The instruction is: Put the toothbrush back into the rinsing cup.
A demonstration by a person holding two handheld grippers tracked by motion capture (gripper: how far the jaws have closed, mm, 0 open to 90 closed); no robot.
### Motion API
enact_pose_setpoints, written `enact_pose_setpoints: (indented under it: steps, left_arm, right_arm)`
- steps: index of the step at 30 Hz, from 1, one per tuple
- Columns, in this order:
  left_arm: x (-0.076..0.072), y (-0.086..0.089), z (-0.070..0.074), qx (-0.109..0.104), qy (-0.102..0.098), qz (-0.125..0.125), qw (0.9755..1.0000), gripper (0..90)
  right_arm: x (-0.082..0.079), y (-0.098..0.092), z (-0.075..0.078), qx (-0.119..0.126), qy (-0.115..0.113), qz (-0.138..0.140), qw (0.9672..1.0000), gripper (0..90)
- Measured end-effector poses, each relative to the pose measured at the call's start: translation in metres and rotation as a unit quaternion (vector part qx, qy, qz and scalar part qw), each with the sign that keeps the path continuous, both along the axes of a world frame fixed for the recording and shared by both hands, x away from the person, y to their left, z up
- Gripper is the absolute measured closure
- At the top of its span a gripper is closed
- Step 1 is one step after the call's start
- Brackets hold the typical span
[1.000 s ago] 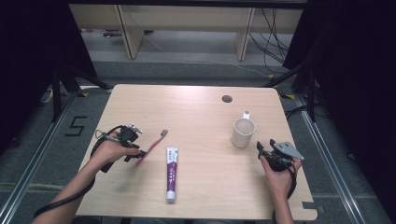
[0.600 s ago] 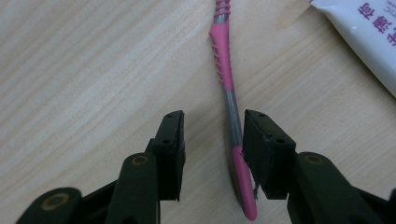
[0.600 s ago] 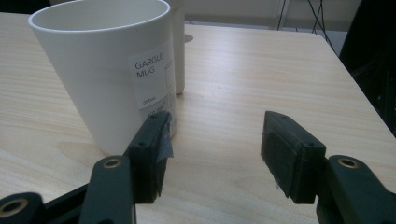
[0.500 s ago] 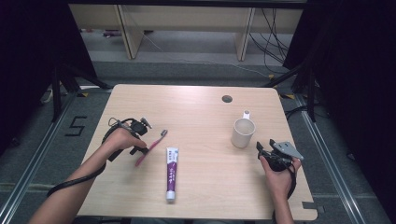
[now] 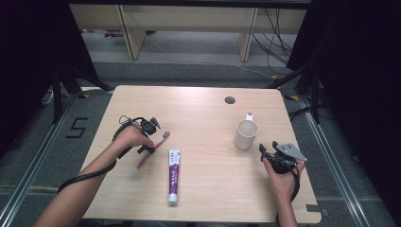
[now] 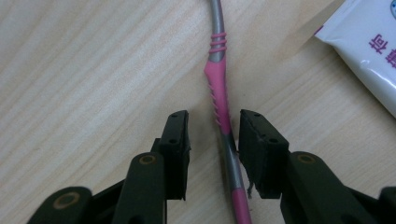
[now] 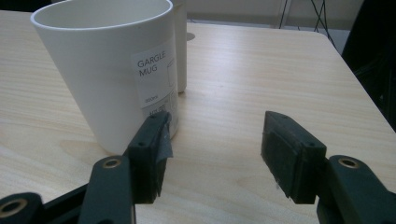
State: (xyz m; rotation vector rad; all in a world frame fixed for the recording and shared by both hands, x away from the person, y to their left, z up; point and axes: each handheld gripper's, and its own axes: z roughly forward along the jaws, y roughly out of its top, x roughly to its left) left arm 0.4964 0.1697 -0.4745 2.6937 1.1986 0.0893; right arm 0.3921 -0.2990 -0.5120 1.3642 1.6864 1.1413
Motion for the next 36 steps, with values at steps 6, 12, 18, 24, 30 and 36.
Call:
enact_pose_setpoints:
  steps: [6,12,18,24,30,36]
  left_arm:
    - [0.003,-0.004,-0.002,0.010,0.003,-0.003,0.9999,63.7]
    - [0.004,-0.007,-0.005,0.010,0.007,-0.007,0.9999,69.3]
    - [0.004,-0.010,-0.005,0.012,0.009,-0.011,0.9998,76.9]
    - [0.003,-0.013,-0.004,0.026,0.011,-0.018,0.9995,82.0]
    - [0.001,-0.012,-0.005,0.019,0.010,-0.017,0.9996,82.5]
    - [-0.001,-0.008,-0.004,0.000,0.004,-0.019,0.9998,82.7]
  right_arm:
    - [0.000,0.000,0.000,-0.005,-0.003,0.000,1.0000,43.0]
    - [0.000,0.001,0.000,-0.003,-0.001,-0.001,1.0000,42.9]
    - [0.000,0.001,0.000,-0.005,-0.001,0.001,1.0000,42.9]
    - [0.000,0.002,0.000,0.002,0.002,-0.002,1.0000,42.8]
    - [0.000,0.001,0.000,0.002,0.000,0.003,1.0000,42.7]
    - [0.000,0.001,0.000,-0.004,0.000,0.001,1.0000,42.6]
